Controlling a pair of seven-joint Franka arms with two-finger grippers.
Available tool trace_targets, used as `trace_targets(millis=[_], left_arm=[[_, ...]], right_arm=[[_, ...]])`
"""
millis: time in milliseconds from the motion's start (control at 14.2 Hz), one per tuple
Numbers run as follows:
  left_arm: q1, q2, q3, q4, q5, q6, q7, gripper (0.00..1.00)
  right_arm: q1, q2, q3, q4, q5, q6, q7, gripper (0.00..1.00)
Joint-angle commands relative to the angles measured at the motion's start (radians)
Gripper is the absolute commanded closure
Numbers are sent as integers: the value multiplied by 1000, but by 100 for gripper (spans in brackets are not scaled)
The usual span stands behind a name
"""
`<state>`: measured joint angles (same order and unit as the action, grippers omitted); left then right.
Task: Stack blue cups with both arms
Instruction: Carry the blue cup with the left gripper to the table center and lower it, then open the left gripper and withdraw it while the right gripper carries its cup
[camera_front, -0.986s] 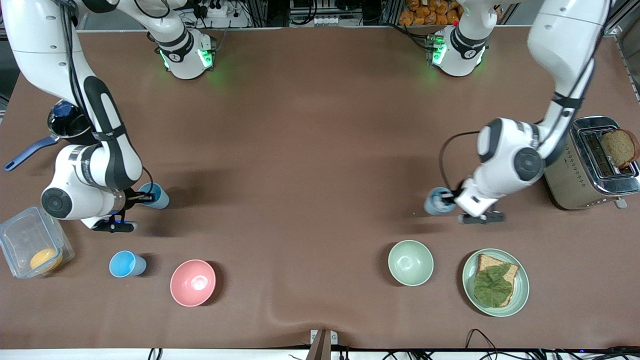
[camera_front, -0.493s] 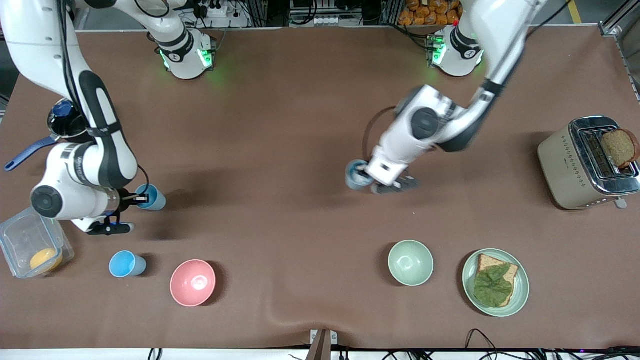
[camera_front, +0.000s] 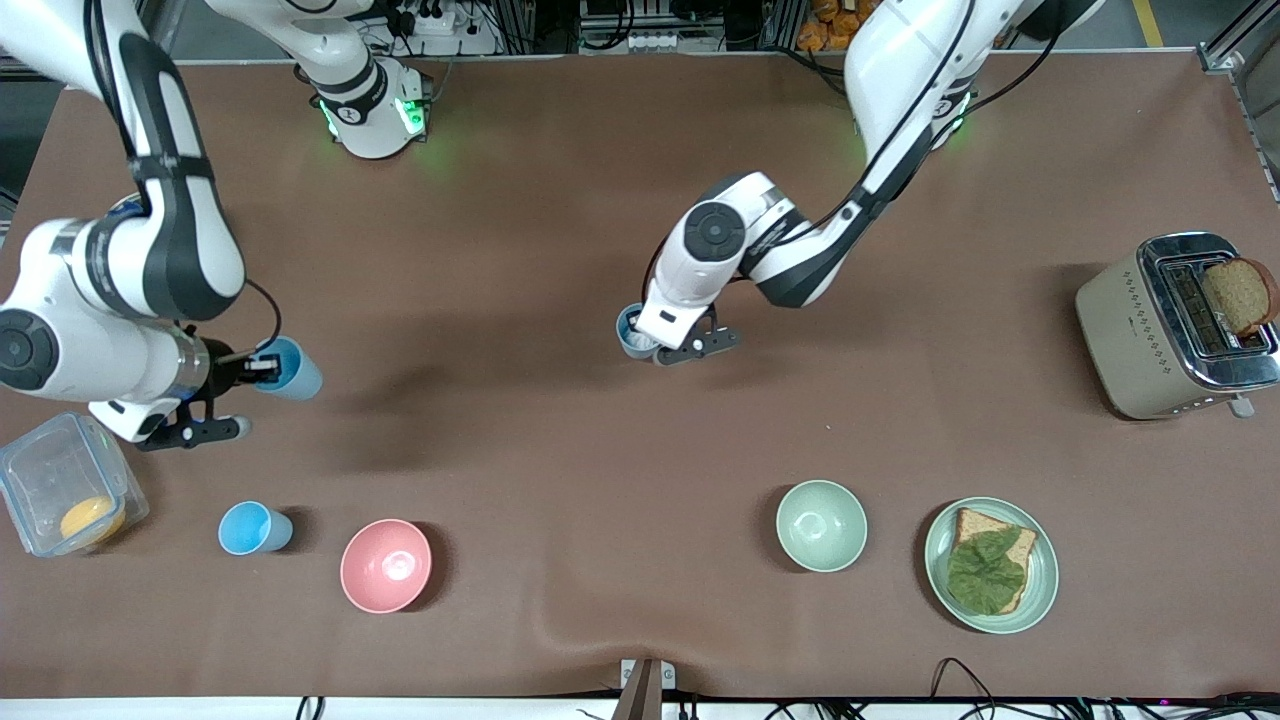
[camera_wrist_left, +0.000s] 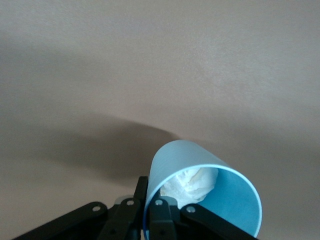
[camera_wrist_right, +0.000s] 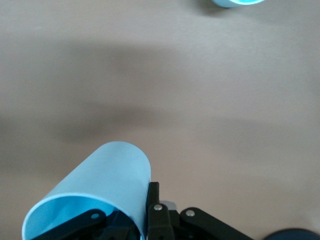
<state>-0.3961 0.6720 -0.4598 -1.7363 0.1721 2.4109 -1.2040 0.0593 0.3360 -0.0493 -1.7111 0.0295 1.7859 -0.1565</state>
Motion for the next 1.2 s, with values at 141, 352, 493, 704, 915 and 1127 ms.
trace_targets(millis=[141, 352, 493, 704, 915, 1127], left_arm=[[-14, 43, 18, 54, 93, -9, -55, 67], [0, -8, 18, 47, 119, -22, -66, 0], [19, -75, 16, 52, 112, -70, -92, 0], [48, -211, 12, 55, 102, -198, -81, 0], [136, -333, 6, 57, 101, -284, 1, 0], [261, -411, 7, 58, 69, -366, 249, 0]], right_arm=[[46, 20, 6, 16, 72, -60, 11, 100], [100, 46, 6, 15, 124, -59, 40, 100], [103, 47, 6, 13, 148, -66, 46, 100], [100, 47, 6, 13, 150, -75, 46, 100], [105, 47, 8, 13, 151, -75, 48, 100], [142, 47, 8, 18, 208, -79, 73, 100]])
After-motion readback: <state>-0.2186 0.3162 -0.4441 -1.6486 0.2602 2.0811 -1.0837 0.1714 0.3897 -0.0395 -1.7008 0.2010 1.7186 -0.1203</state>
